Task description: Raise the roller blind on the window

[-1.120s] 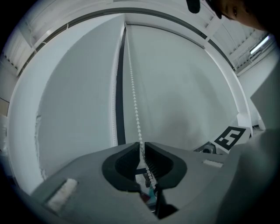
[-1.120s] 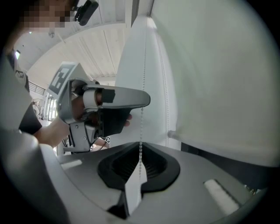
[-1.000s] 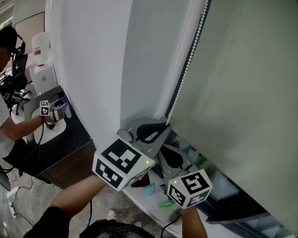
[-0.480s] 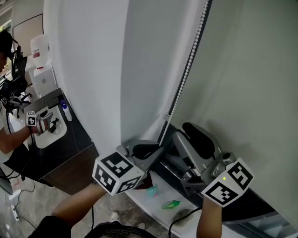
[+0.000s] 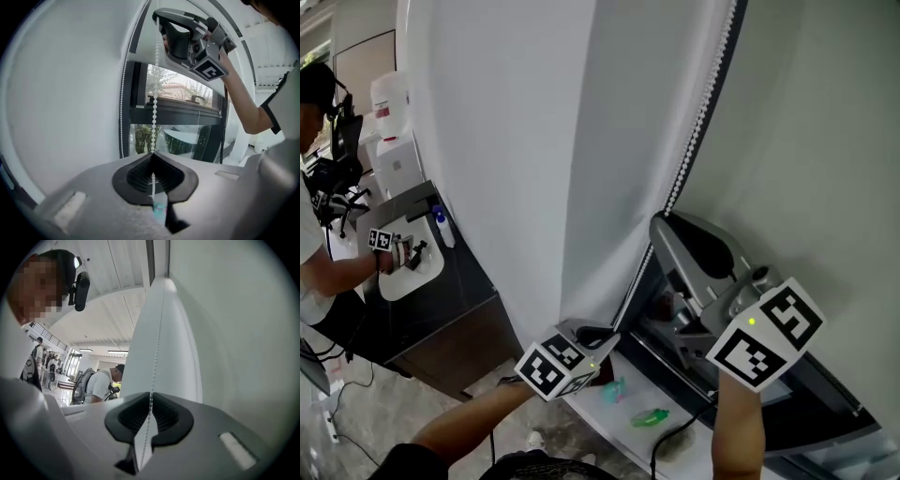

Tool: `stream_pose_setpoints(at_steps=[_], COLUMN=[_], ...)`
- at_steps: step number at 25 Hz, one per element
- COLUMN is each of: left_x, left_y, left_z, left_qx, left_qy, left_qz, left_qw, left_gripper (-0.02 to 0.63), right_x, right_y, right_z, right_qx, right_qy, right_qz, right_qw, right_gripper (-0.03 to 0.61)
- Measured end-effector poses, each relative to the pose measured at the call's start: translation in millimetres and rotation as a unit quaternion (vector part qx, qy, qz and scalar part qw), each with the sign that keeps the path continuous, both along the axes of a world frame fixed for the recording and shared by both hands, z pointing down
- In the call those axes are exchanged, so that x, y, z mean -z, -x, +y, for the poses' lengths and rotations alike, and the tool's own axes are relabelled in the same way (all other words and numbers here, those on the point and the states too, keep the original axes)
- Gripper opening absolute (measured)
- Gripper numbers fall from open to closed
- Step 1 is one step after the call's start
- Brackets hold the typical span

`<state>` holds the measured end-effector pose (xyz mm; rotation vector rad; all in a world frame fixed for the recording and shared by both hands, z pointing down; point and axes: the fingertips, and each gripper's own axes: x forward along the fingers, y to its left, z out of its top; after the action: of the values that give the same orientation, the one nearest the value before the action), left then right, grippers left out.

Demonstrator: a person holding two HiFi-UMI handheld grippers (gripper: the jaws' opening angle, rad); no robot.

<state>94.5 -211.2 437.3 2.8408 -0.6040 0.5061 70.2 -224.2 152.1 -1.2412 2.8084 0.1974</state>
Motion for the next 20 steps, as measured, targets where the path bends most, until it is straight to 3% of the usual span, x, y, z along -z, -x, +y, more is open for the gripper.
stream_pose_setpoints(at_steps=[4, 8, 9, 10, 12, 15, 20], left_x=[-5, -4, -2, 5, 36, 103, 176], left_y=[-1, -6, -5, -3, 3, 12, 16], left_z=[1, 16, 22, 26, 27, 23, 18], left_qx=[-0.001, -0.054, -0.067, -0.073, -0.060, -0.041, -0.022], left_qy=[0.003, 0.017, 0.018, 0.015, 0.009, 0.018, -0.024], left_qz=[-0.004, 0.004, 0.006, 0.017, 0.078, 0.183, 0.236], left_qw=[1.0000, 0.9984, 0.9976, 0.9971, 0.9951, 0.9821, 0.9713], left_gripper=[0.011, 0.014, 0.067, 0.160, 0.164, 0.161, 0.160], right_x=[-1, -5, -8, -12, -28, -66, -140], right_y=[-2, -7, -8, -9, -10, -16, -18], right_z=[0, -5, -7, -7, -8, -7, 8], right_qx=[0.004, -0.023, -0.031, -0.033, -0.030, -0.031, -0.035], right_qy=[0.005, -0.002, -0.003, 0.002, 0.020, 0.054, 0.104], right_qz=[-0.010, -0.005, 0.001, 0.006, 0.013, 0.023, 0.036], right_qw=[1.000, 1.000, 1.000, 0.999, 0.999, 0.998, 0.993], right_gripper=[0.015, 0.006, 0.006, 0.006, 0.006, 0.006, 0.006])
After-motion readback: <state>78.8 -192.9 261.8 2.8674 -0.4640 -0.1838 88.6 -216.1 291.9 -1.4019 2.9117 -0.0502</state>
